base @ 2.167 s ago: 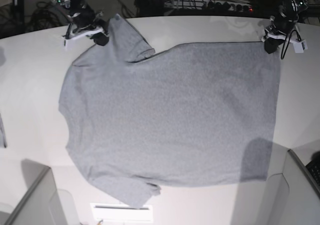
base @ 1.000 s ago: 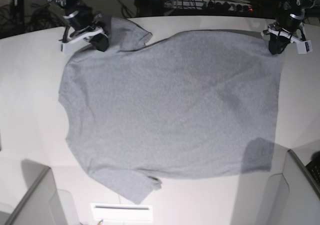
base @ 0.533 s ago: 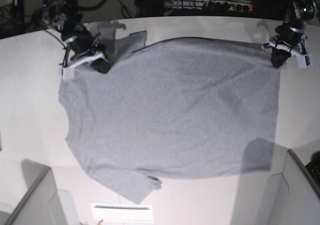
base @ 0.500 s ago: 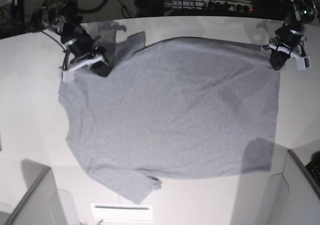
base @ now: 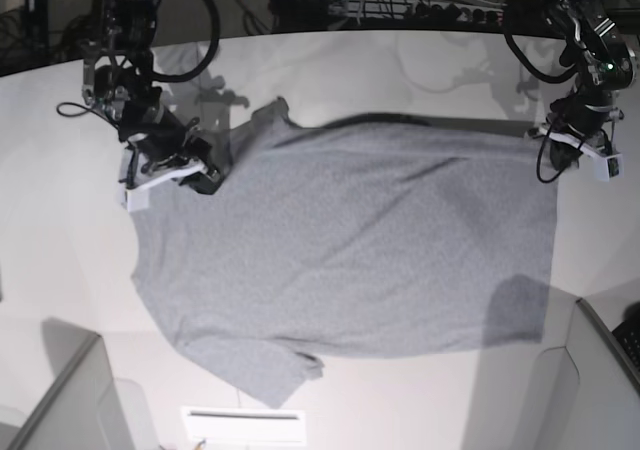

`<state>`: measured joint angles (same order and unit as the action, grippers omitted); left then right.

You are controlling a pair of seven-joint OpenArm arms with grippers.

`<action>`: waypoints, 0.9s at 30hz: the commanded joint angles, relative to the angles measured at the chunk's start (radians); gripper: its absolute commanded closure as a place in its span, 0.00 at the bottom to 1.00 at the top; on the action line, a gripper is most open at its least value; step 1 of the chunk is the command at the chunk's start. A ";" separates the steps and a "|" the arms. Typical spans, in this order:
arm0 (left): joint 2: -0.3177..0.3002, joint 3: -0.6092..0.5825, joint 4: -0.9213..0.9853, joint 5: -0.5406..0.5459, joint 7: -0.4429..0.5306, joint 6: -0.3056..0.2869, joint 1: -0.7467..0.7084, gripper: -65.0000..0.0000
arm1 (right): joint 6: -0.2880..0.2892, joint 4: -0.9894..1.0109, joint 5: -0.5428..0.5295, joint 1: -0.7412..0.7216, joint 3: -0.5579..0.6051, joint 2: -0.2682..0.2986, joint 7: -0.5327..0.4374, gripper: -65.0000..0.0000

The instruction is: Fold the T-shirt properly

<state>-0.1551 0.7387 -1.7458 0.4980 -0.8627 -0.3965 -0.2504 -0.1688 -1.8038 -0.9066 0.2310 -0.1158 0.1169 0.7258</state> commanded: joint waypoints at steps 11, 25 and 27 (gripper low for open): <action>-0.021 0.005 0.086 -0.003 0.018 -0.003 0.072 1.00 | 0.002 0.039 -0.010 -0.089 -0.005 0.008 -0.013 1.00; -0.024 -0.035 0.097 -0.008 -0.109 -0.003 0.187 1.00 | -0.051 0.086 -0.010 -0.163 -0.037 0.008 -0.012 1.00; -0.024 -0.046 0.099 -0.054 -0.109 -0.003 0.204 1.00 | -0.051 0.088 -0.010 -0.181 -0.046 0.008 -0.012 1.00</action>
<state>-0.1646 0.6922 -1.6314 0.4232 -0.9913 -0.3946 -0.0620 -0.2279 -1.6985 -0.9089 0.0677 -0.1539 0.1154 0.7311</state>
